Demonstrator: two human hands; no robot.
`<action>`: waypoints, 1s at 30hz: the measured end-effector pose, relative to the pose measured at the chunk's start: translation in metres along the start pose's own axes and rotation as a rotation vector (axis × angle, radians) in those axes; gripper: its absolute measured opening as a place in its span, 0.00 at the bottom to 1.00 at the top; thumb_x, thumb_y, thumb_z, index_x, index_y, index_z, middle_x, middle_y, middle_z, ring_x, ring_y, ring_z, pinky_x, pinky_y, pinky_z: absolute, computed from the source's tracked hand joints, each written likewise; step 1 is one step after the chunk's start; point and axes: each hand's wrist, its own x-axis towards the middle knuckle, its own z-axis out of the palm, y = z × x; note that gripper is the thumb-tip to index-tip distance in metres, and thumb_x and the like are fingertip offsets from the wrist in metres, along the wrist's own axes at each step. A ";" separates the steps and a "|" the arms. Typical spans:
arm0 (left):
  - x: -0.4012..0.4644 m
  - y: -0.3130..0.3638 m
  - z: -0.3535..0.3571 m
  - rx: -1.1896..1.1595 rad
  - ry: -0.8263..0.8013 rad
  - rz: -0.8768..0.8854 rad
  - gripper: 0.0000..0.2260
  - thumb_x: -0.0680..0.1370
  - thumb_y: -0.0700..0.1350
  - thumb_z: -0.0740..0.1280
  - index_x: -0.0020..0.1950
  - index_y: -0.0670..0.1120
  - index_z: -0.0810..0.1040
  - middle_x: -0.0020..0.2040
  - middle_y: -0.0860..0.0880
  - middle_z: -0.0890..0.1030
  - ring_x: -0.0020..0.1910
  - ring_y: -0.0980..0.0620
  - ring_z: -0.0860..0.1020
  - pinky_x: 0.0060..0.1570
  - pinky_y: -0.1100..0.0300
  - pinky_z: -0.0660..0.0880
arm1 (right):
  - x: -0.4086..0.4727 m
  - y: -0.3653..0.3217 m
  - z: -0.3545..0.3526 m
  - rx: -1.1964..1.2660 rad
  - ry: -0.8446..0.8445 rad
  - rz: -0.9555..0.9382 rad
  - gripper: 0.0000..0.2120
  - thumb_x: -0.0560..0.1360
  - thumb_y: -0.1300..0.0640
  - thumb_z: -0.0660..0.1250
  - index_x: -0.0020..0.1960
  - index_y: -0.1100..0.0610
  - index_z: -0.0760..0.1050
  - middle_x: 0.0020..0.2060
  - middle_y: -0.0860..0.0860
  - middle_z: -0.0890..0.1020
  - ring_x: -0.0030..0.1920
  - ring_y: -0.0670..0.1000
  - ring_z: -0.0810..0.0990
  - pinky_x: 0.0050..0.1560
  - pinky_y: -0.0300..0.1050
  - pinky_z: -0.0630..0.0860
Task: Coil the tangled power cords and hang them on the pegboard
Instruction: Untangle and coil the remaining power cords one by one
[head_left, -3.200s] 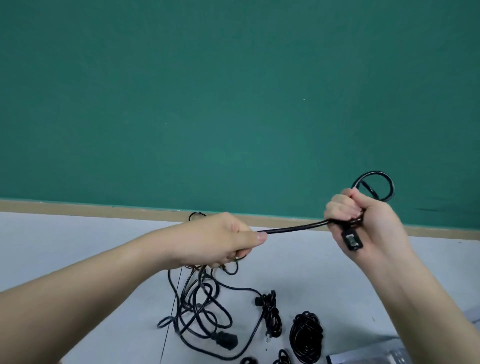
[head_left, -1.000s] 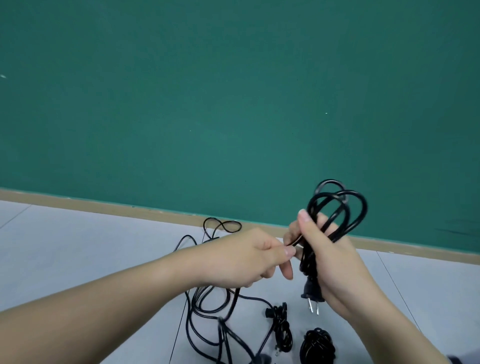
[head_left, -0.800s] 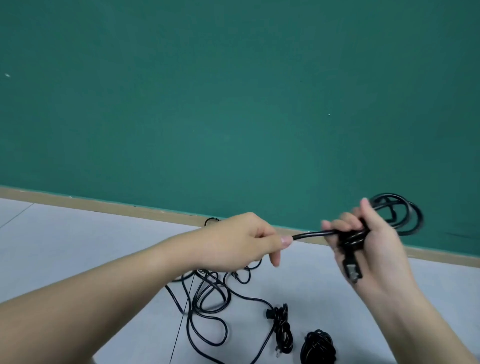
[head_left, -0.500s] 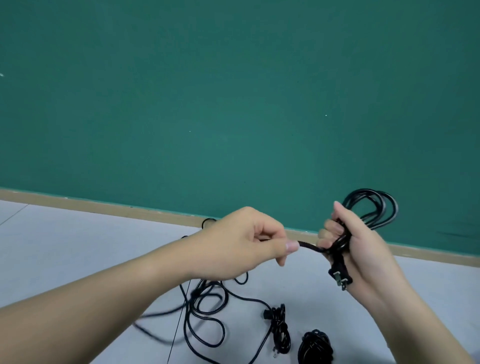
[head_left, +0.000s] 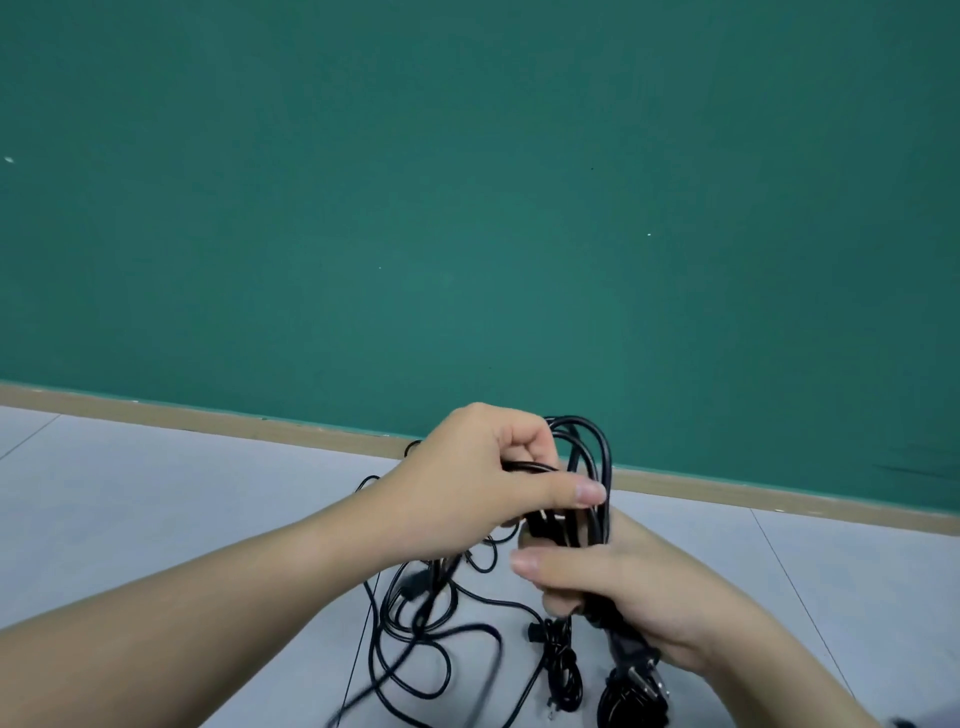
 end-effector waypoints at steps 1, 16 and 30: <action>0.000 -0.002 0.000 0.009 0.010 -0.016 0.21 0.71 0.57 0.79 0.36 0.44 0.74 0.27 0.50 0.77 0.28 0.47 0.69 0.33 0.53 0.67 | 0.001 0.003 0.000 0.002 0.031 0.045 0.11 0.69 0.54 0.74 0.51 0.50 0.82 0.33 0.47 0.72 0.31 0.45 0.70 0.34 0.37 0.68; 0.013 -0.004 -0.023 0.232 0.240 -0.056 0.23 0.78 0.62 0.67 0.36 0.44 0.71 0.22 0.57 0.63 0.23 0.57 0.60 0.26 0.65 0.58 | 0.001 -0.009 -0.006 0.764 0.219 0.004 0.07 0.77 0.55 0.70 0.44 0.58 0.77 0.33 0.51 0.66 0.29 0.45 0.60 0.23 0.32 0.59; 0.014 -0.019 -0.011 0.288 -0.073 -0.217 0.16 0.86 0.52 0.58 0.46 0.51 0.81 0.32 0.48 0.64 0.28 0.49 0.60 0.28 0.57 0.57 | 0.008 0.003 -0.012 0.584 0.575 -0.080 0.16 0.75 0.48 0.70 0.54 0.59 0.80 0.34 0.50 0.67 0.32 0.47 0.60 0.30 0.38 0.60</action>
